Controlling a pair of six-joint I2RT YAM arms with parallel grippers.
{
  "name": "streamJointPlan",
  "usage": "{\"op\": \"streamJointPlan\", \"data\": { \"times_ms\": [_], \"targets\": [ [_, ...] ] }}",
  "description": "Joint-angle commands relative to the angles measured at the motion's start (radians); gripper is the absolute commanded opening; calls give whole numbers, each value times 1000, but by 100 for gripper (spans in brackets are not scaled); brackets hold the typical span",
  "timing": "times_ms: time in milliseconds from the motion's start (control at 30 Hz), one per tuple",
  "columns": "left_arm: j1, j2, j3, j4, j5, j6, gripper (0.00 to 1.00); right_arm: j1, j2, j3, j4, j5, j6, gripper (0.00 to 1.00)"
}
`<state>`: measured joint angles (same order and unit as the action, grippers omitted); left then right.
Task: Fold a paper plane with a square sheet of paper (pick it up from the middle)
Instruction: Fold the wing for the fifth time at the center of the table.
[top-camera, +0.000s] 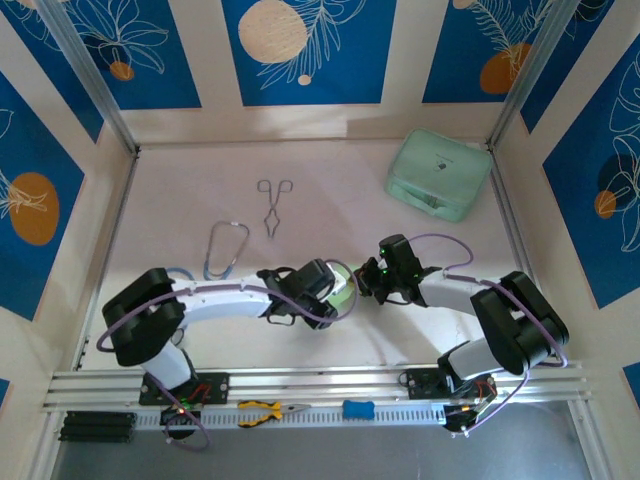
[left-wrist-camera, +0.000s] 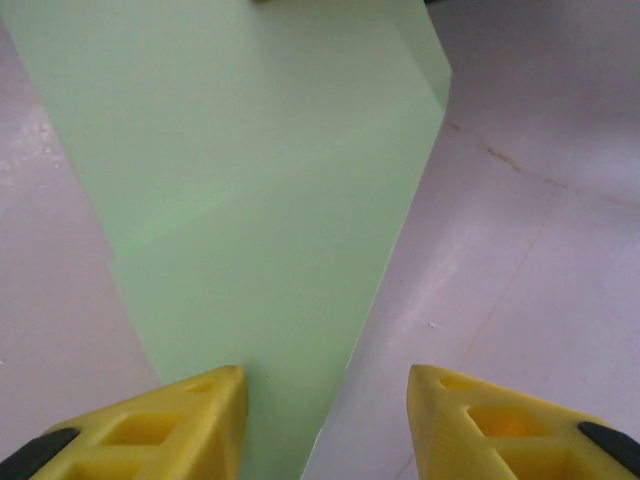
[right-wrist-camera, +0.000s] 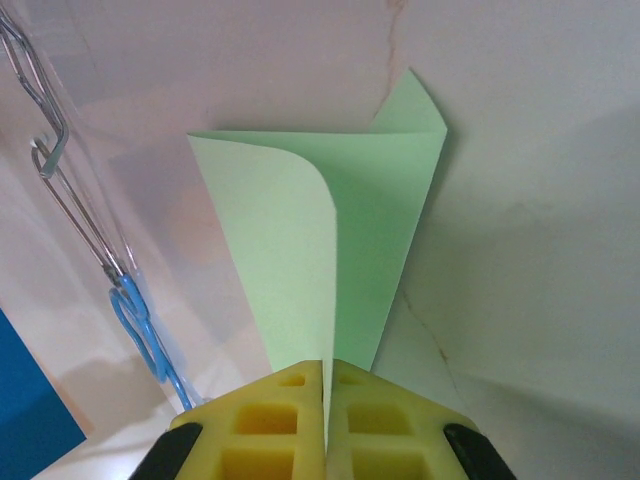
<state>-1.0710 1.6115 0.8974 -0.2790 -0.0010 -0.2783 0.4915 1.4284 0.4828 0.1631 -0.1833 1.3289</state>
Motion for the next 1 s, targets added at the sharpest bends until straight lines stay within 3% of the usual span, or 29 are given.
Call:
{"op": "streamJointPlan", "data": {
  "times_ms": [0, 333, 967],
  "targets": [
    [-28, 22, 35, -43, -93, 32, 46, -5, -21, 21, -30, -13, -1, 0],
    [-66, 54, 50, -59, -196, 21, 42, -9, -23, 24, -26, -17, 3, 0],
    [-75, 69, 60, -80, -224, 23, 27, -16, -30, 18, -25, -19, 1, 0]
  ]
}}
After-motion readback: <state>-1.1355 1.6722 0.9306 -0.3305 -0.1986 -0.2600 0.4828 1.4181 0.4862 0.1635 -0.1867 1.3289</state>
